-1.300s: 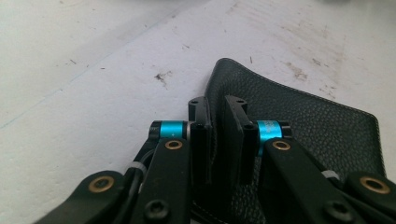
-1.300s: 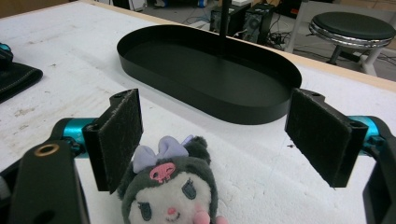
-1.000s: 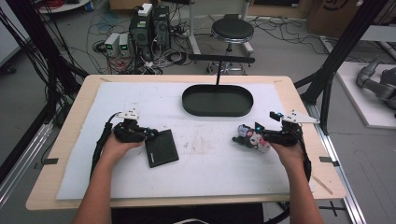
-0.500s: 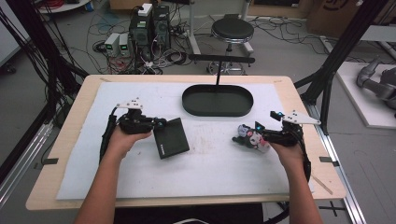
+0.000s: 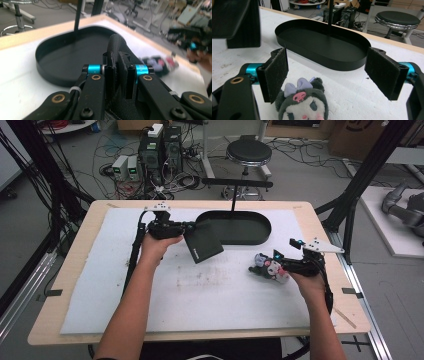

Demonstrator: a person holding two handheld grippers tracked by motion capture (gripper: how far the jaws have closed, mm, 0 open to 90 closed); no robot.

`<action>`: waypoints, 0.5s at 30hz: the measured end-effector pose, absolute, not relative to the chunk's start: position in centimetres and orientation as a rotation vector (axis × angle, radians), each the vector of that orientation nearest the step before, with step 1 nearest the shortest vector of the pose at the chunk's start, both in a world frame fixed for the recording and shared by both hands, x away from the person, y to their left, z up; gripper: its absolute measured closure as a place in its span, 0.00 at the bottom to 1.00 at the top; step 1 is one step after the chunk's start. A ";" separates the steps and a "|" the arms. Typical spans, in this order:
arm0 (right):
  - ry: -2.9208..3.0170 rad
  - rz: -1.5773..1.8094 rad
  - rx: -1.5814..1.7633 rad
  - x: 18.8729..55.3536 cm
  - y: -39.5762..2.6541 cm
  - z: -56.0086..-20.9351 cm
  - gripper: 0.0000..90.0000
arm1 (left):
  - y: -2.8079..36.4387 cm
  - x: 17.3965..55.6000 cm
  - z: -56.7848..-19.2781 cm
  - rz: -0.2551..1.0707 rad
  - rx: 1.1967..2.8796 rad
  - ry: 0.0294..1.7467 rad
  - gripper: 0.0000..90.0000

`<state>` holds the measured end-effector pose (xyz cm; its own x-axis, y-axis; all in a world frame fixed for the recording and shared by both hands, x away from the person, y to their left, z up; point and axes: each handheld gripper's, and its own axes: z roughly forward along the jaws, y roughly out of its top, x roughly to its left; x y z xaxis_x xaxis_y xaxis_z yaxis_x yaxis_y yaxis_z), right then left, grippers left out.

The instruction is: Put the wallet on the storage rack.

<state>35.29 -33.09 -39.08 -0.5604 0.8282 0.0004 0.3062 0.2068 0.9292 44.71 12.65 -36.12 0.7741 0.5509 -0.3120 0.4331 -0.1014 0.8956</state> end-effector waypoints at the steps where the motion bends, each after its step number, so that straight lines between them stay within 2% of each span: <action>1: 1.977 1.341 1.049 35.3 -33.1 -39.1 0.22 | 12.5 45.2 -36.0 0.114 1.715 0.784 0.93; 4: 1.969 1.352 1.052 35.3 -33.2 -39.0 0.22 | 11.9 46.7 -35.9 0.093 1.667 0.804 0.93; 8: 1.971 1.358 1.066 35.3 -33.5 -39.1 0.22 | 11.1 48.9 -35.7 0.104 1.689 0.838 0.93; 15: 1.970 1.359 1.064 35.5 -33.6 -39.2 0.22 | 10.0 50.4 -35.5 0.106 1.656 0.828 0.93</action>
